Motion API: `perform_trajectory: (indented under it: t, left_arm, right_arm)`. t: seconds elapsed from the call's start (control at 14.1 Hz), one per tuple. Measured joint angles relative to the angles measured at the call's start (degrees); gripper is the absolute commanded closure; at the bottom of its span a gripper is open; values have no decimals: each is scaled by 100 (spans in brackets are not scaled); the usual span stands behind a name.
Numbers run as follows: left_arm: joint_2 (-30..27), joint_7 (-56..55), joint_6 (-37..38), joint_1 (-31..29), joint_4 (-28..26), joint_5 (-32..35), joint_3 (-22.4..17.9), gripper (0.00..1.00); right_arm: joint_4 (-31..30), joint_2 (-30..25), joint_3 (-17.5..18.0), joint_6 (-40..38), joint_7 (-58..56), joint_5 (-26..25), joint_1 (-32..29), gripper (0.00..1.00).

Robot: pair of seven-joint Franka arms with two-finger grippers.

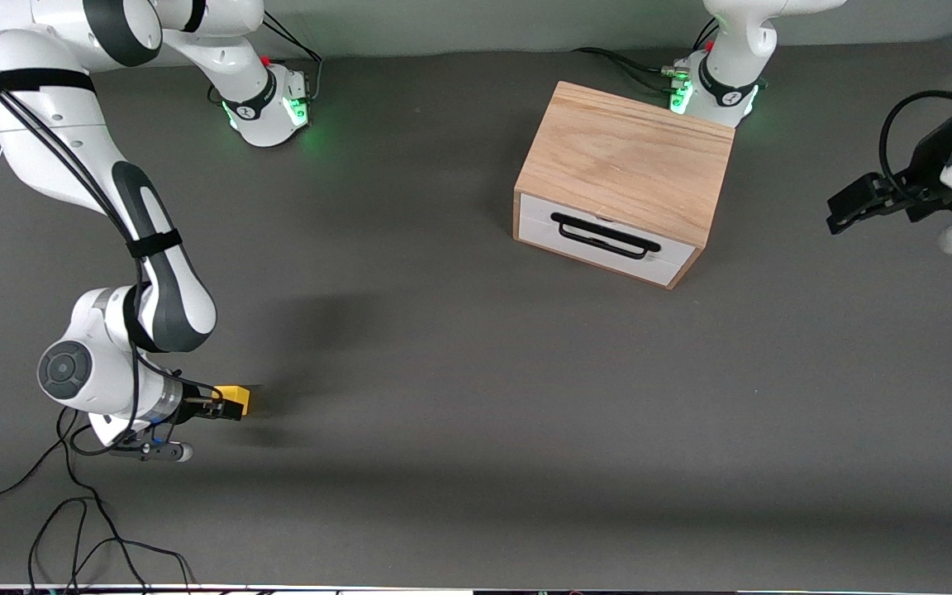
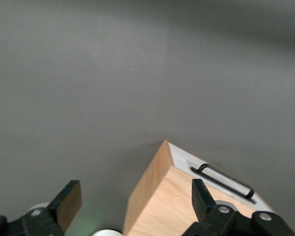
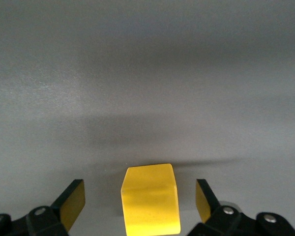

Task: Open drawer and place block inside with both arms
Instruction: 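Grasp the yellow cube with the right gripper while the left gripper reaches the handle, then hook the drawer handle with the left gripper and pull the drawer open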

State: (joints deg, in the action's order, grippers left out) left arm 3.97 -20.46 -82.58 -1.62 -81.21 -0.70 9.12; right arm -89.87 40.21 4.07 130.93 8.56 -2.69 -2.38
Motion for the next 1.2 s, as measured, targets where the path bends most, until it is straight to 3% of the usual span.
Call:
perform_trajectory:
  t: [0.42, 1.06, 1.2]
  left_arm:
    - [670, -2959, -276, 626, -18, -40, 193, 0]
    - [1997, -8310, -482, 1799, -95, -2, 216, 0]
    - [2325, -8898, -478, 1902, -160, -2, 216, 0]
  right_arm:
    - [-29, 216, -30, -2, 9, 0, -28, 0]
    - [-98, 251, -35, 57, 13, 0, -24, 0]
    - [-100, 264, -35, 60, 13, 0, -19, 9]
